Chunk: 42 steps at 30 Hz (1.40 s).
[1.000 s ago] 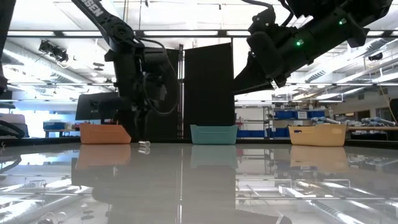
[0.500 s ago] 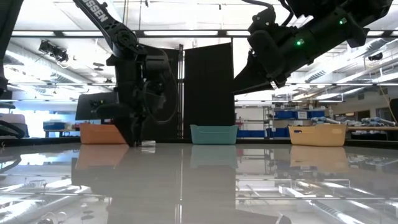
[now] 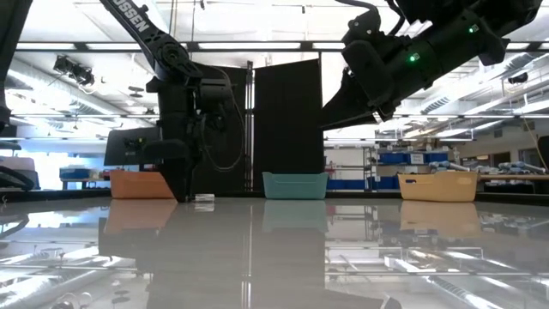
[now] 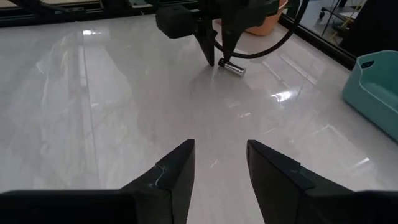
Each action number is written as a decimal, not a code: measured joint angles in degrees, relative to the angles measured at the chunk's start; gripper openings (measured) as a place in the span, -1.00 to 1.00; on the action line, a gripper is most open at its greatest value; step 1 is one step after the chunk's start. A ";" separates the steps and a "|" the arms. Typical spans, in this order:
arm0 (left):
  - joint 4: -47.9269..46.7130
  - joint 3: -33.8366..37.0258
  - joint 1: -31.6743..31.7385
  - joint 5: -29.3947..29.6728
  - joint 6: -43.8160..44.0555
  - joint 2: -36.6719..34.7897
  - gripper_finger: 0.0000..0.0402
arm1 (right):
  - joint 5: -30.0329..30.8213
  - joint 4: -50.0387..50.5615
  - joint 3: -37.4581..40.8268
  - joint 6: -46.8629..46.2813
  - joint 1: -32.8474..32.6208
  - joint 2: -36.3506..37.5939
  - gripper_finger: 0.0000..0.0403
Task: Sort batteries
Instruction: Put the silver battery into the yellow bin
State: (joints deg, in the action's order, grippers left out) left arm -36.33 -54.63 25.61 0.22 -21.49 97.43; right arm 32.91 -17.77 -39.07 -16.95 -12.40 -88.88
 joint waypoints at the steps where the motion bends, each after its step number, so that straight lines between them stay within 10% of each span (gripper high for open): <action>1: 0.08 0.00 0.00 -0.49 0.78 0.02 -0.22 | 0.00 -0.03 0.00 0.00 0.00 0.00 -0.22; 27: 3.90 0.09 0.70 -3.45 12.57 0.11 -0.24 | -0.02 -0.10 0.00 0.00 0.00 0.00 -0.25; 42: 4.53 0.00 0.66 -2.33 12.64 0.06 -0.77 | -0.03 -0.10 0.00 0.02 0.00 0.00 -0.26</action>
State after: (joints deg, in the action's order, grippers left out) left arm -31.80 -54.63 26.26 -2.11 -8.86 97.49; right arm 32.88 -17.87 -39.07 -16.93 -12.40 -88.88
